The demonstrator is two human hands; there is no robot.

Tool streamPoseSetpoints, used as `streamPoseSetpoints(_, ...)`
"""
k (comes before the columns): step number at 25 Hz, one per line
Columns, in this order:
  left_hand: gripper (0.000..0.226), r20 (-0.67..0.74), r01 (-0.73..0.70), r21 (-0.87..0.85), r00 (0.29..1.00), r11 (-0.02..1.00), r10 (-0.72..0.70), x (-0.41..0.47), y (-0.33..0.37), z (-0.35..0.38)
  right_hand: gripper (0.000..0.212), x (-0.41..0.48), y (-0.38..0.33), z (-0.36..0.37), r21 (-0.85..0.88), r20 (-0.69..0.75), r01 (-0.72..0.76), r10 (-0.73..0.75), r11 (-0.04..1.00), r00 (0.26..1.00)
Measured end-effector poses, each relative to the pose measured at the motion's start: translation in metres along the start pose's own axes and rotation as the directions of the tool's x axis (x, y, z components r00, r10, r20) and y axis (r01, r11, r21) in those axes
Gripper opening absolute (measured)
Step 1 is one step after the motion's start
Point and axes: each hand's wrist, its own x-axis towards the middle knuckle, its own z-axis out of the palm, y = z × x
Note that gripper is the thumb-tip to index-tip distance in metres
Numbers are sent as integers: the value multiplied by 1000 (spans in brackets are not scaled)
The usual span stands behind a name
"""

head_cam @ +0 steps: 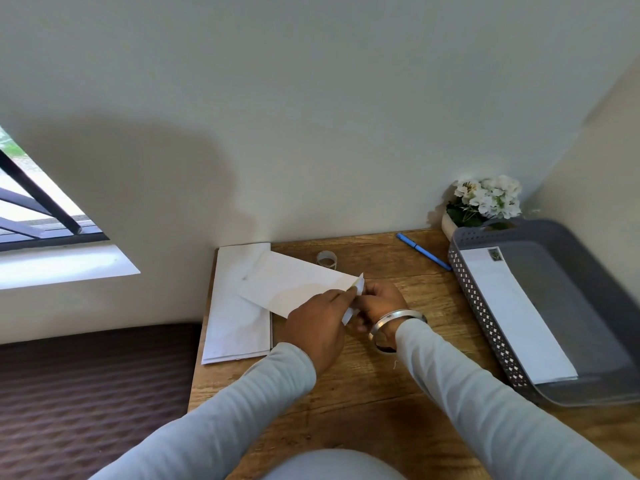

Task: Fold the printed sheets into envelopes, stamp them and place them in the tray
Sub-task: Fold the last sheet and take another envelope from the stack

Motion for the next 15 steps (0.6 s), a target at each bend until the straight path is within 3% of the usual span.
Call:
streamPoseSetpoints(4,56,-14,-27,-50,1000,998,26,2,6,-2,10,0,3,4,-3,-47,53,-53,999,997)
streamPoseSetpoints(10,77,-54,8,-46,999,999,-10,3,7,-5,26,-15,-5,5,180,59,25,-36,983,998)
streamPoseSetpoints(13,77,-53,-7,-55,999,998,4,2,13,-4,31,-15,-8,4,133,17,63,-66,989,998)
streamPoseSetpoints(15,86,-22,-50,-54,999,997,49,-1,15,-5,21,-13,-8,3,63,-13,111,-111,992,994)
